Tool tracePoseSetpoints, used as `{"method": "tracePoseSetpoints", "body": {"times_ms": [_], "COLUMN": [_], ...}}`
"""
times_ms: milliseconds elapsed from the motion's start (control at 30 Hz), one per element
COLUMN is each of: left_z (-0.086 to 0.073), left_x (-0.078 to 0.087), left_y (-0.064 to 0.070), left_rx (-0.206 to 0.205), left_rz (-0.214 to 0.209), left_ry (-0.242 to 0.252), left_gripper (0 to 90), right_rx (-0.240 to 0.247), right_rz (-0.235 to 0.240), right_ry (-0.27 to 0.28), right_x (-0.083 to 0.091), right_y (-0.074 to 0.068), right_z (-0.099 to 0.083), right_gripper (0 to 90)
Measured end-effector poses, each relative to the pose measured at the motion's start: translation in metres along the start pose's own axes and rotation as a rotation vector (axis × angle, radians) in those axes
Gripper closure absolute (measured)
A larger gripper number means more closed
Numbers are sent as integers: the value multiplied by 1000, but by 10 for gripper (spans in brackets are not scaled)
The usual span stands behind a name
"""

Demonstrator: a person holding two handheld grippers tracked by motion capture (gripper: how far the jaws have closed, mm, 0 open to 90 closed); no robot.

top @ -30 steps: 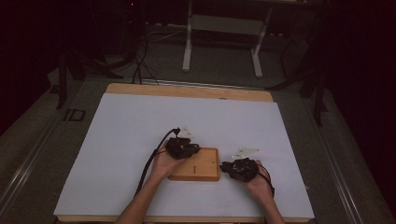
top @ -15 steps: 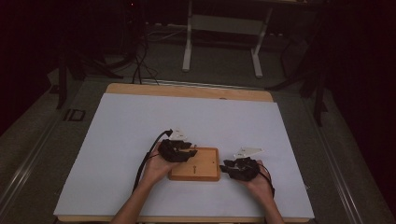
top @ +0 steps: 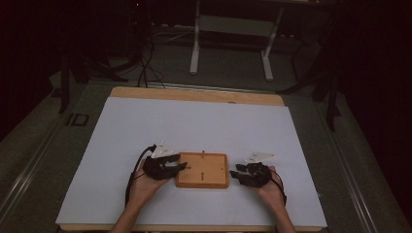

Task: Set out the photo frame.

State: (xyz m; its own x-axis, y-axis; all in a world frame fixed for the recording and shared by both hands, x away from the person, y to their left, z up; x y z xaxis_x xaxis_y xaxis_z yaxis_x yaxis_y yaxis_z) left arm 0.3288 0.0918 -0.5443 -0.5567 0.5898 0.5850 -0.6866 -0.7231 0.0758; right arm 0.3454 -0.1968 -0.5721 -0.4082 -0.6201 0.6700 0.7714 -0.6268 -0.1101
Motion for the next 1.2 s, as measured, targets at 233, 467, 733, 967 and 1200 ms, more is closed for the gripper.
{"method": "tracePoseSetpoints", "body": {"times_ms": [233, 467, 733, 967, 1200], "left_z": [-19, -21, -21, -22, -21], "left_x": [13, 14, 18, 17, 16], "left_y": [-2, -8, -13, -14, -12], "left_rx": [28, 34, 53, 70, 55], "left_rz": [-5, 31, 32, 9, 26], "left_ry": [-21, -24, -4, -4, -8], "left_gripper": [584, 597, 641, 639, 615], "right_rx": [-4, 2, 4, 67, 108], "right_rz": [-16, -25, -28, -8, 30], "right_ry": [23, 37, 82, 77, 85], "right_x": [4, 6, 7, 4, -5], "right_y": [2, 1, 7, 0, -8], "right_z": [3, 5, 20, 33, 52], "right_gripper": [593, 593, 595, 599, 632]}}
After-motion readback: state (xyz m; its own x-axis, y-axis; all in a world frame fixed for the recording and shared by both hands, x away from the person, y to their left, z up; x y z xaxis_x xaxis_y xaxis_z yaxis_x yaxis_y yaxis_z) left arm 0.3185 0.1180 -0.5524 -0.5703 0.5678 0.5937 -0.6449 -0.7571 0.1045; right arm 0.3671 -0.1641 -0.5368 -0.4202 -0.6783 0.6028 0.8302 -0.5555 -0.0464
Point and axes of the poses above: each handheld gripper's, and its own axes: x roughly backward along the jaws, z roughly out of its top, y roughly to its right, the point moved 5 cm from there along -x, roughly forward along the jaws, and after that the axes turned 3 degrees about z, right-handed, at the moved point
